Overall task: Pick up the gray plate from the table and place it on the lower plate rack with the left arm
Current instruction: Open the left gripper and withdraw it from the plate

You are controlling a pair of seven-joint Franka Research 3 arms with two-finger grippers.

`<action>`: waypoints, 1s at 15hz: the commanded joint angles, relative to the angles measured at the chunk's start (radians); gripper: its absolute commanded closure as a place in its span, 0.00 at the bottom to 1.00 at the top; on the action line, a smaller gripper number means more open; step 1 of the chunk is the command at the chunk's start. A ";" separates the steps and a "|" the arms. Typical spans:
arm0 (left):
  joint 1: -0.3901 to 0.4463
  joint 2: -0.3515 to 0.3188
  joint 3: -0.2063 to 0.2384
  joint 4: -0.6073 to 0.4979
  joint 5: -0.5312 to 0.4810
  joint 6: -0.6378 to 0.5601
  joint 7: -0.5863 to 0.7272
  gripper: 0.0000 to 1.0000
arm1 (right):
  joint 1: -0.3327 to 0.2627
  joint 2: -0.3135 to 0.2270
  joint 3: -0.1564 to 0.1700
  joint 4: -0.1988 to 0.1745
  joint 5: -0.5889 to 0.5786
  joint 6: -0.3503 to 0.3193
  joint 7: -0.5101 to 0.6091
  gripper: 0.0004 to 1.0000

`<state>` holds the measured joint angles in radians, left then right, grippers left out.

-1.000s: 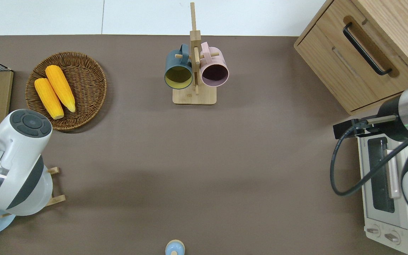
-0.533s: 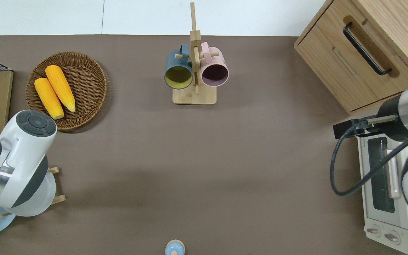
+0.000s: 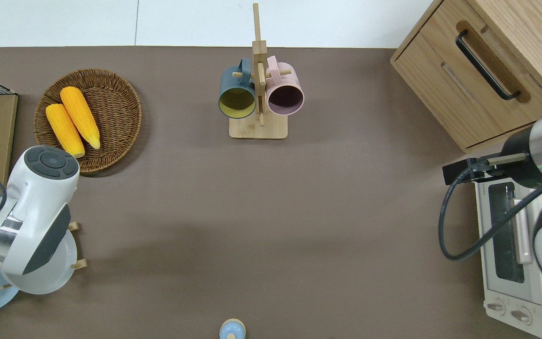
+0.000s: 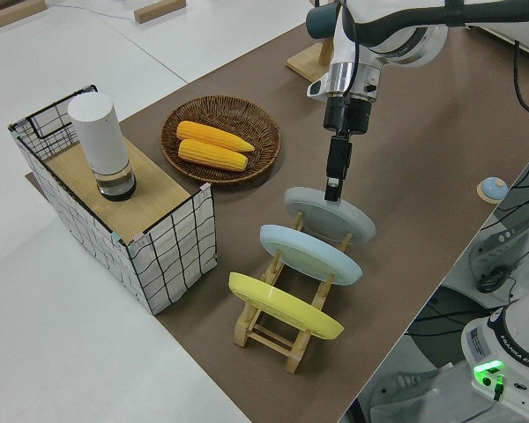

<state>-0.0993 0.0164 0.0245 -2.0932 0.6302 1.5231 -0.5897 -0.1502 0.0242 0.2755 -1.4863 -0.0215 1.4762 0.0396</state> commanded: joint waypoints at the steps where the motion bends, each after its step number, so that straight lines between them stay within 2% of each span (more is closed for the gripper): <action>1: -0.011 -0.012 -0.014 0.053 -0.081 -0.006 0.022 0.00 | -0.019 -0.003 0.017 0.009 -0.002 -0.013 0.013 0.02; 5: -0.011 -0.032 -0.034 0.154 -0.234 -0.046 0.024 0.00 | -0.019 -0.003 0.017 0.009 -0.002 -0.013 0.013 0.02; 7: -0.011 -0.041 -0.067 0.167 -0.274 -0.043 0.025 0.01 | -0.020 -0.001 0.017 0.009 -0.002 -0.013 0.013 0.02; 11: -0.010 -0.046 -0.092 0.217 -0.466 -0.011 0.030 0.01 | -0.020 -0.003 0.017 0.009 -0.002 -0.013 0.013 0.02; 13: 0.001 -0.065 -0.075 0.254 -0.559 0.017 0.091 0.02 | -0.020 -0.003 0.017 0.009 -0.002 -0.014 0.013 0.02; 15: 0.006 -0.111 -0.026 0.259 -0.644 0.031 0.251 0.02 | -0.020 -0.003 0.017 0.009 -0.002 -0.014 0.013 0.02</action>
<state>-0.1002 -0.0342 -0.0649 -1.8530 0.0914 1.5363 -0.5158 -0.1502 0.0241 0.2755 -1.4863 -0.0215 1.4762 0.0396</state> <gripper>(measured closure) 0.013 0.013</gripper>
